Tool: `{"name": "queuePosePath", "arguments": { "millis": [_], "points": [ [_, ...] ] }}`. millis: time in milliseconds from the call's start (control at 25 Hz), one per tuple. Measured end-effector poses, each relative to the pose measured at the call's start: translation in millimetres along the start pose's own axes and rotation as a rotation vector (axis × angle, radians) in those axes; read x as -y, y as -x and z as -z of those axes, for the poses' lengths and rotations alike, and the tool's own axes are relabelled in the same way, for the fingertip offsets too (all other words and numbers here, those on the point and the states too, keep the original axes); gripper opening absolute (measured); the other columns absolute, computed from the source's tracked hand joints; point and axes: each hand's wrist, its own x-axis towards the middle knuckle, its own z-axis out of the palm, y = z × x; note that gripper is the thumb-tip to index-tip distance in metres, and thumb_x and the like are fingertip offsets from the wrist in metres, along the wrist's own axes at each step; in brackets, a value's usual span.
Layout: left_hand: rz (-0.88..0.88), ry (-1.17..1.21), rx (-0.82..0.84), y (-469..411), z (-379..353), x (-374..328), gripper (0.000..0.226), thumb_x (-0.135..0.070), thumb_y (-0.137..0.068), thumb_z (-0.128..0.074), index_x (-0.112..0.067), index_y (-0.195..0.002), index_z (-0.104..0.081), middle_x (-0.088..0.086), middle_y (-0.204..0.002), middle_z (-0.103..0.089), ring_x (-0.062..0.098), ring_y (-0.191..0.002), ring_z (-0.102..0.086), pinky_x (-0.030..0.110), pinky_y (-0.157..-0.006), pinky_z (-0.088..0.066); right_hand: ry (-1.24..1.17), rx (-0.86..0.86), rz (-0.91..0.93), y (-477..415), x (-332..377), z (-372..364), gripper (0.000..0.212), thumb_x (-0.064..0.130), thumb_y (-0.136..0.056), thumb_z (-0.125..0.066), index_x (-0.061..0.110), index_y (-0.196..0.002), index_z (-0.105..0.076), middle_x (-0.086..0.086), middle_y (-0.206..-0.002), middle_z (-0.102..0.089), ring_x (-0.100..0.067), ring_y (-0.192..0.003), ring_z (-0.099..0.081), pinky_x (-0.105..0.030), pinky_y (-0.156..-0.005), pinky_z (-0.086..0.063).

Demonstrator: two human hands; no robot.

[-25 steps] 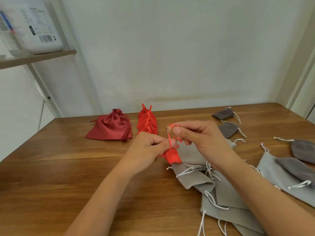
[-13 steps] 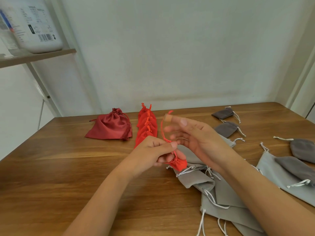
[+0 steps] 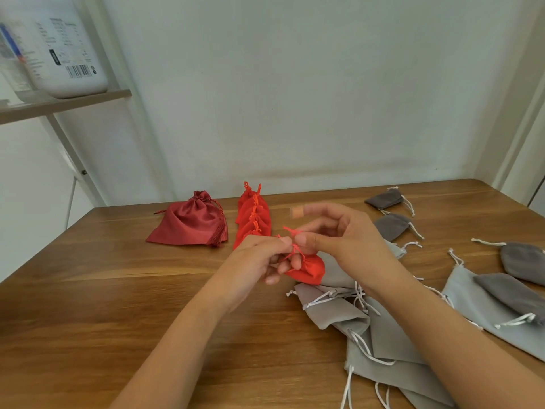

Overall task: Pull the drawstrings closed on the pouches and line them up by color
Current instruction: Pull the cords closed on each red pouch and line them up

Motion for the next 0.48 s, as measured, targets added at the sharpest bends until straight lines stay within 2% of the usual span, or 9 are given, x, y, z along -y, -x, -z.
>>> {"name": "queuePosePath", "arguments": {
  "millis": [80, 160, 320, 480],
  "points": [
    [0.027, 0.005, -0.077, -1.7, -0.2, -0.6, 0.031, -0.011, -0.096, -0.043, 0.004, -0.088, -0.069, 0.003, -0.069, -0.065, 0.008, -0.059, -0.049, 0.017, -0.046, -0.032, -0.116, -0.074, -0.026, -2.9, -1.5, 5.6, 0.033, -0.002, -0.077, -0.067, 0.008, -0.108, -0.066, 0.002, -0.079, -0.072, -0.007, -0.077, -0.067, -0.017, -0.074, -0.051],
    [0.077, 0.058, -0.135, -3.0, 0.1, -2.3, 0.031, -0.011, -0.096, -0.043, -0.001, -0.092, -0.072, 0.004, -0.074, -0.07, 0.006, -0.061, -0.059, 0.015, -0.047, -0.037, -0.24, -0.102, -0.052, -5.0, -1.9, 8.6, 0.033, 0.004, -0.073, -0.066, 0.007, -0.106, -0.067, 0.005, -0.082, -0.072, -0.005, -0.081, -0.065, -0.017, -0.078, -0.052],
    [0.193, 0.279, -0.162, -4.8, 1.9, -2.0, 0.016, -0.013, -0.089, -0.057, -0.008, -0.089, -0.072, 0.006, -0.081, -0.074, 0.005, -0.066, -0.068, 0.011, -0.048, -0.046, -0.497, -0.068, -0.11, -5.8, -2.3, 3.6, 0.029, 0.004, -0.074, -0.06, 0.003, -0.103, -0.065, 0.001, -0.076, -0.069, -0.008, -0.074, -0.066, -0.017, -0.072, -0.054],
    [0.166, 0.423, -0.136, -4.3, 6.7, -0.8, 0.014, -0.013, -0.071, -0.066, -0.01, -0.08, -0.077, 0.006, -0.088, -0.074, 0.008, -0.077, -0.07, 0.013, -0.059, -0.051, -0.626, -0.069, -0.129, -5.6, 1.0, 5.1, 0.017, 0.003, -0.074, -0.059, 0.009, -0.084, -0.072, -0.003, -0.076, -0.069, -0.015, -0.076, -0.07, -0.021, -0.071, -0.057]
  ]
}}
